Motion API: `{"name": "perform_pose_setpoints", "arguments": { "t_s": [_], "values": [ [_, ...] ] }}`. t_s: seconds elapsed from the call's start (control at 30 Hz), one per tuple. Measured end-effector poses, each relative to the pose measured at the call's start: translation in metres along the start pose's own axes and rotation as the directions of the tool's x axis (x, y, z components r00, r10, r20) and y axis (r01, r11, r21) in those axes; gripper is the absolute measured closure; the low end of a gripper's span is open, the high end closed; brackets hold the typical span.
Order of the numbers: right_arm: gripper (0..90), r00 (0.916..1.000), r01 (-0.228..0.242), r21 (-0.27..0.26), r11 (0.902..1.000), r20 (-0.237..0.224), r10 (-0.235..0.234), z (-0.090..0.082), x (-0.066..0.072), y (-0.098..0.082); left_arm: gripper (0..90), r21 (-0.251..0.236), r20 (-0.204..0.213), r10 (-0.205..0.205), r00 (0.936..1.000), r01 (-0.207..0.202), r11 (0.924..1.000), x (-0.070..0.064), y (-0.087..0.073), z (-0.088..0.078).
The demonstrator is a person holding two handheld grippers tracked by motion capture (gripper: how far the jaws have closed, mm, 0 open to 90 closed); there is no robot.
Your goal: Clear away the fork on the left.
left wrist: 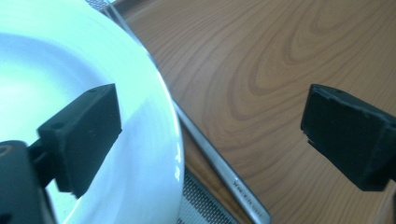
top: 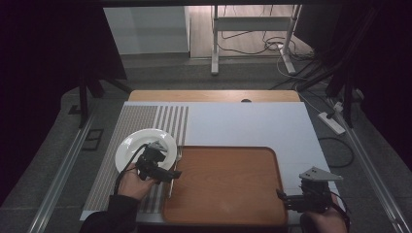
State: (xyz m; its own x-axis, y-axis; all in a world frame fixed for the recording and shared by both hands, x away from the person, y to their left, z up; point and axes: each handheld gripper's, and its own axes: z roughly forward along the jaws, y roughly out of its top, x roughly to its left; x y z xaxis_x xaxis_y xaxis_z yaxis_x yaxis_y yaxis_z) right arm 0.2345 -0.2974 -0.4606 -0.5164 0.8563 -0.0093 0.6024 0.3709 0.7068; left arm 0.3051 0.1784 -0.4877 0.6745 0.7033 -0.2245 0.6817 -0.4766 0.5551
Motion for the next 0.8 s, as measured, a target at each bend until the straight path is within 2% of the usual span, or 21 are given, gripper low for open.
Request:
{"name": "perform_pose_setpoints", "arguments": {
  "t_s": [0.17,0.23,0.53,0.8],
  "values": [
    [0.0,1.0,-0.003,0.0,1.0,-0.002,0.003,0.0,0.0,0.0,0.0,-0.027,0.009,-0.027,0.9996,0.027,0.9993,0.006,-0.011,-0.006],
    [0.0,1.0,-0.005,0.001,1.0,-0.003,0.005,0.0,0.0,0.0,0.0,-0.039,0.001,-0.022,0.9998,0.022,0.999,0.008,-0.015,-0.01],
    [0.0,1.0,-0.004,0.004,1.0,0.0,0.004,0.001,0.0,0.001,0.0,-0.136,-0.071,-0.018,0.9973,0.008,0.9907,0.012,-0.032,-0.026],
    [0.0,1.0,-0.006,-0.002,1.0,0.0,0.006,0.0,-0.001,0.0,0.0,-0.181,-0.066,-0.05,0.9966,0.038,0.9828,0.013,-0.044,-0.033]
  ]
}}
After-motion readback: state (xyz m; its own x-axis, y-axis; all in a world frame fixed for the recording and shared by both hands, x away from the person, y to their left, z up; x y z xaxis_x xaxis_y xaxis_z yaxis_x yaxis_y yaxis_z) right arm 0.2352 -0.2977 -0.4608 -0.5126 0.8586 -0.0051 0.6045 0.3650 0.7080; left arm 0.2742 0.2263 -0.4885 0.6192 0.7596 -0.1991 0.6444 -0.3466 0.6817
